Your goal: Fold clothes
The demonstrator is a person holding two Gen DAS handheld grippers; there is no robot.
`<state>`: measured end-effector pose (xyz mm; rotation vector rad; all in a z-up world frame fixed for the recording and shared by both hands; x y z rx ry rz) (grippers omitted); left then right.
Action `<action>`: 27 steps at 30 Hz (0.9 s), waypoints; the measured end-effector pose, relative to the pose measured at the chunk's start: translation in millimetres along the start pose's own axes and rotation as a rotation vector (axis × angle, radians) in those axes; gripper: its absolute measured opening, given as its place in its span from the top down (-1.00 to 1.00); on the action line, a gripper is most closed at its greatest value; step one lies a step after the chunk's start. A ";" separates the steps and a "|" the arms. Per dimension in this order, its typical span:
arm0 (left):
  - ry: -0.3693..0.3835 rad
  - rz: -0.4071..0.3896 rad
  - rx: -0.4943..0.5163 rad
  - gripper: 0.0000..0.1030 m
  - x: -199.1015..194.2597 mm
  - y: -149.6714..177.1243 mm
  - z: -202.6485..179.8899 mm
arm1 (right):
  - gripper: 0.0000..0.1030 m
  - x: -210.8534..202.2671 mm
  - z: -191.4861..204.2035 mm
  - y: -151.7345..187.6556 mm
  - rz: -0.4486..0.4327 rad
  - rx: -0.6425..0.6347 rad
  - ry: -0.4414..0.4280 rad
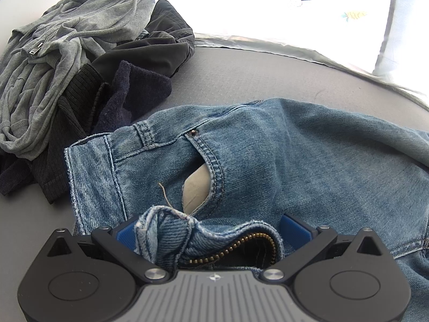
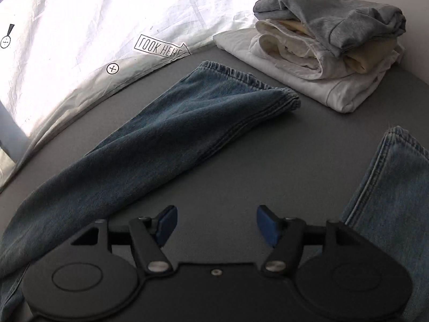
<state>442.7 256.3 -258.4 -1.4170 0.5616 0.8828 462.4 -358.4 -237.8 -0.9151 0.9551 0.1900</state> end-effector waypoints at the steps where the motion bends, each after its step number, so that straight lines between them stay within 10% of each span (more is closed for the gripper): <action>1: 0.004 0.005 0.005 -1.00 -3.2 -1.8 1.2 | -0.35 -2.8 2.3 3.9 0.006 -0.011 -0.007; 12: 0.050 -0.161 -0.253 -0.84 -92.6 30.6 53.9 | -0.41 -43.5 -7.8 40.1 0.033 -0.005 -0.057; 19: 0.027 -0.140 -0.370 -0.75 -123.7 76.8 83.0 | -0.42 -67.3 -19.9 74.2 0.059 0.016 -0.077; 27: 0.206 -0.066 -0.633 -0.81 -118.1 128.2 96.8 | -0.42 -91.2 -38.2 92.5 0.058 0.016 -0.088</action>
Point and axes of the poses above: each gripper's, at about its wrist camera, not at the fingertips, and x roughly the way its jaws point, z to its left, y to its underside, the point moved 3 cm from there along x, roughly the way its jaws point, and after that the axes turned 6 degrees about x, right-handed, at the moved point
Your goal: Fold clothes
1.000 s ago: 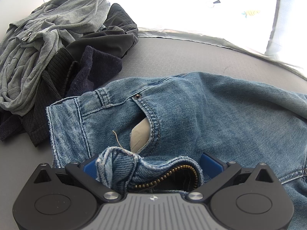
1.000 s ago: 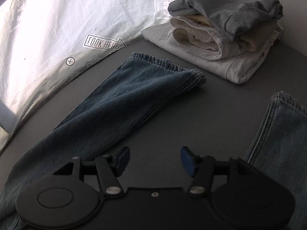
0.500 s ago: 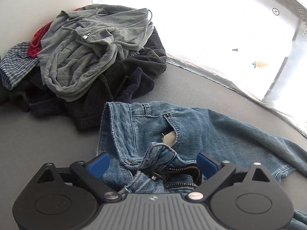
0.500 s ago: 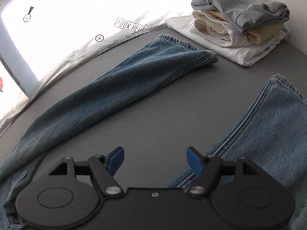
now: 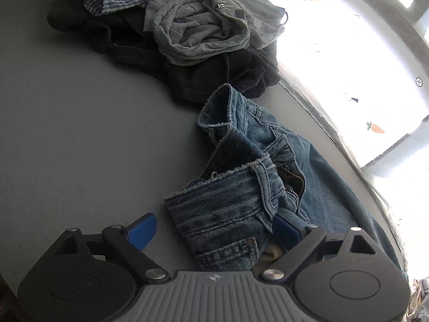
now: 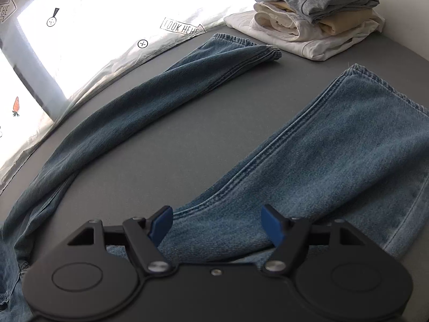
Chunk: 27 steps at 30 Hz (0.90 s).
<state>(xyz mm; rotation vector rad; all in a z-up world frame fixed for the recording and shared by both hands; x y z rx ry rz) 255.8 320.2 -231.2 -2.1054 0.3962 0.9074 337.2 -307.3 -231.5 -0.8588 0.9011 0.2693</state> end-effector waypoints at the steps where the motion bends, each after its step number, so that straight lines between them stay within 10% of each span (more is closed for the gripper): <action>1: 0.010 0.015 -0.022 -0.81 4.4 3.5 1.6 | -0.42 -2.4 -1.3 0.9 0.001 -0.003 -0.001; 7: 0.042 -0.016 -0.103 -0.76 18.3 7.6 -0.5 | -0.43 -17.6 -10.4 12.8 0.019 -0.039 0.004; 13: 0.026 -0.035 -0.121 0.52 0.5 4.0 -11.2 | -0.44 -27.1 -28.1 19.4 0.029 -0.031 0.013; 19: -0.087 -0.088 -0.150 0.57 -59.4 11.3 -28.2 | -0.44 -31.0 -36.1 20.0 0.034 -0.041 -0.001; 23: -0.191 -0.089 0.019 0.52 -73.4 18.0 -40.1 | -0.44 -29.3 -37.9 21.1 0.049 -0.063 -0.016; 27: -0.160 -0.058 -0.185 0.31 -67.2 35.7 -7.0 | -0.45 -26.3 -38.3 21.3 0.062 -0.083 -0.025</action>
Point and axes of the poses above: each gripper's, at about its wrist camera, not at the fingertips, and x roughly the way its jaws point, z to its left, y to its underside, the point moved 3 cm from there along x, roughly the way its jaws point, and after that the axes turned 6 degrees about x, right-handed, at the moved point
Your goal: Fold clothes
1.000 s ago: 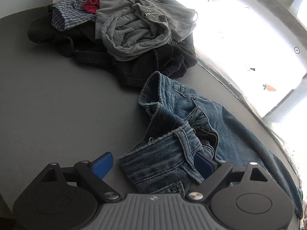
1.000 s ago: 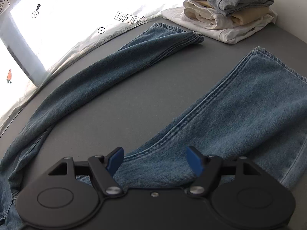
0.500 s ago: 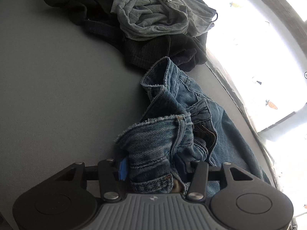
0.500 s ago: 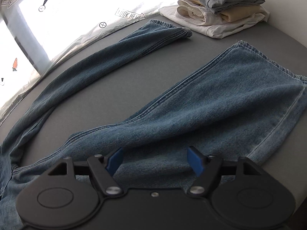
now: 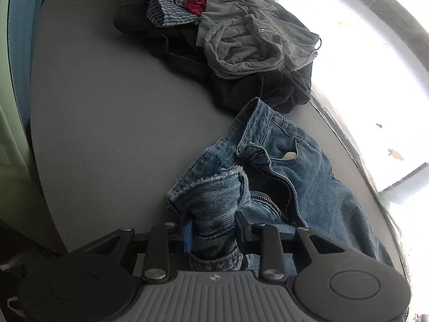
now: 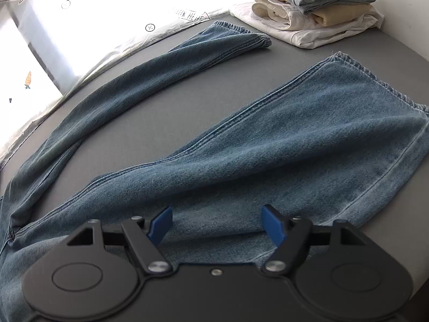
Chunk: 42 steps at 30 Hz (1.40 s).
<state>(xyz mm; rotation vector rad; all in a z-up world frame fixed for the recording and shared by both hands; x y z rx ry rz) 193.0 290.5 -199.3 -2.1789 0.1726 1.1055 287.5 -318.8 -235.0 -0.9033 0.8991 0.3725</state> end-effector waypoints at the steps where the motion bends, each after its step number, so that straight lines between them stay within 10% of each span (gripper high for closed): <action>1: 0.014 0.005 -0.079 0.22 0.4 3.8 12.4 | -0.46 0.4 0.2 -0.4 0.002 -0.004 -0.002; 15: 0.011 -0.146 0.128 -0.14 -14.2 -53.6 -0.9 | -0.53 4.3 7.2 -2.6 -0.003 -0.004 0.023; 37: 0.172 0.160 0.478 -0.66 177.8 -138.7 -79.3 | -0.59 19.2 78.8 12.2 -0.056 0.095 0.125; 40: 0.205 0.179 0.452 -0.63 197.2 -142.0 -77.9 | -0.59 29.1 90.1 8.4 -0.053 0.104 0.135; 42: 0.275 0.172 0.431 -0.04 196.5 -143.7 -79.1 | -0.59 36.2 97.3 3.6 -0.050 0.112 0.140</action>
Point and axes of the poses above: each gripper's, at about its wrist camera, not at the fingertips, and x roughly the way its jaws point, z to its left, y to its underside, the point moved 3 cm from there along x, roughly the way its jaws point, and after that the axes turned 6 degrees about x, right-handed, at the moved point
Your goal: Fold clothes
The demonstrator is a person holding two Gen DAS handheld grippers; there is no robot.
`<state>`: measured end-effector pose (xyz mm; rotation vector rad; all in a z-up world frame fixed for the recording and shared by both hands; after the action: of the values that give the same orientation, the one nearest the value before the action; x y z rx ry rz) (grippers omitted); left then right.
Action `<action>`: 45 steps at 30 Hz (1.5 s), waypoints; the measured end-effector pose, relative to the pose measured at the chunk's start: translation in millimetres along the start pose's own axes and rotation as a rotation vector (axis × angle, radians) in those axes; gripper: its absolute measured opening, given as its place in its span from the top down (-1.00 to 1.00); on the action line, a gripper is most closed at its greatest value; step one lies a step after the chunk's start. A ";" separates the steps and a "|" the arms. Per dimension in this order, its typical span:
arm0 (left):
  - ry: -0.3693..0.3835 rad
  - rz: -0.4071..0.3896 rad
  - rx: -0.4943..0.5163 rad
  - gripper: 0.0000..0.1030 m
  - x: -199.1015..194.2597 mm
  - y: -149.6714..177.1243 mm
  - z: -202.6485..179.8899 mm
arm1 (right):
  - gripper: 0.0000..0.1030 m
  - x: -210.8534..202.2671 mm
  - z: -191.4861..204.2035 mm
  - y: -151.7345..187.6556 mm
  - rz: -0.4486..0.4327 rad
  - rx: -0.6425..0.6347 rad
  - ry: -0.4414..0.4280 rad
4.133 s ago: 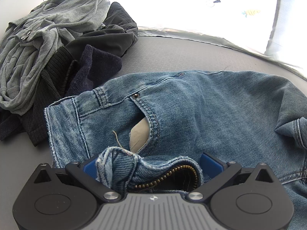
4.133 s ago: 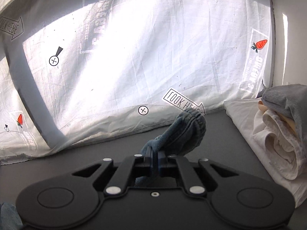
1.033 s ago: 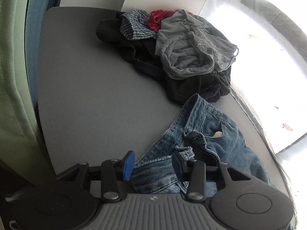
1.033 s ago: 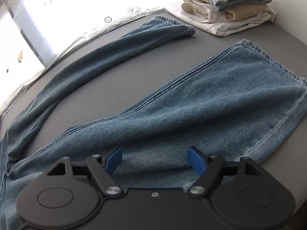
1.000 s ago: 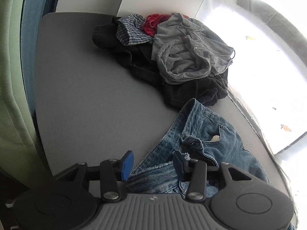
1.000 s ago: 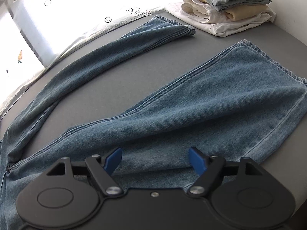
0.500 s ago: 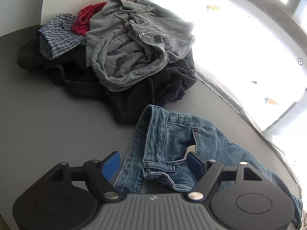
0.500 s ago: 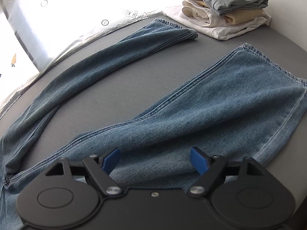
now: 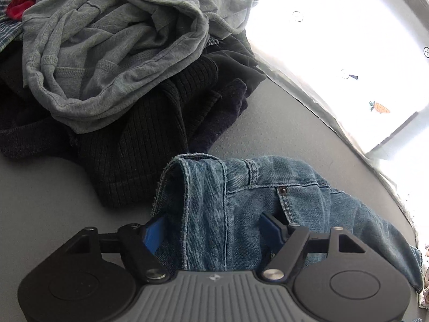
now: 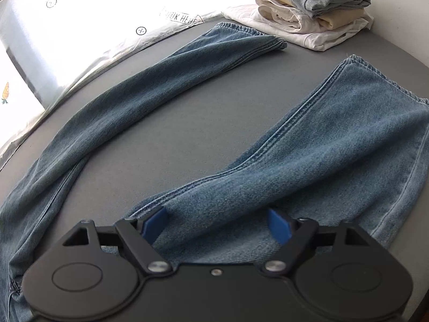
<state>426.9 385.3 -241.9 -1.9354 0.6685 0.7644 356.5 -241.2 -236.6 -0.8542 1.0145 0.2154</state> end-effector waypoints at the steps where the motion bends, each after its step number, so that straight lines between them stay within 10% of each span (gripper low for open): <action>1: 0.013 -0.003 -0.008 0.65 -1.5 -1.1 -1.7 | -0.59 3.3 5.3 -2.3 0.003 0.003 0.004; 8: -0.043 -0.294 0.151 0.84 -67.9 -33.8 -45.5 | -0.60 15.5 34.7 -7.9 0.028 -0.087 0.028; 16: -0.197 -0.137 0.184 0.69 -19.9 -47.0 -37.6 | -0.61 17.7 32.6 -3.2 0.036 -0.107 0.003; 21: -0.212 -0.219 0.106 -0.23 -70.4 -16.3 -27.3 | -0.68 15.3 23.7 -0.6 0.039 -0.083 -0.018; 30: -0.302 -0.144 -0.151 -0.24 -138.6 71.2 34.2 | -0.87 11.8 26.2 10.7 0.070 -0.198 -0.080; 36: -0.241 -0.015 -0.272 -0.24 -150.8 134.2 51.5 | -0.88 3.1 14.2 22.1 0.083 -0.272 -0.096; 45: 0.052 -0.167 -0.601 -0.46 -183.9 183.1 58.2 | -0.88 -20.9 -12.6 37.9 0.062 -0.308 -0.144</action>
<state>161.3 384.6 -230.1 -2.5238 0.3133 0.8775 316.9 -220.4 -242.6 -1.0699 0.8851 0.4883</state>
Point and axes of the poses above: each gripper's, at about its wrist camera, not at the fingertips, and x roughly the way its jaws point, z to its left, y to its underside, the point moved 3 cm from there along x, roughly the way its jaws point, and after that the axes turned 6 degrees about x, right-handed, at the moved point
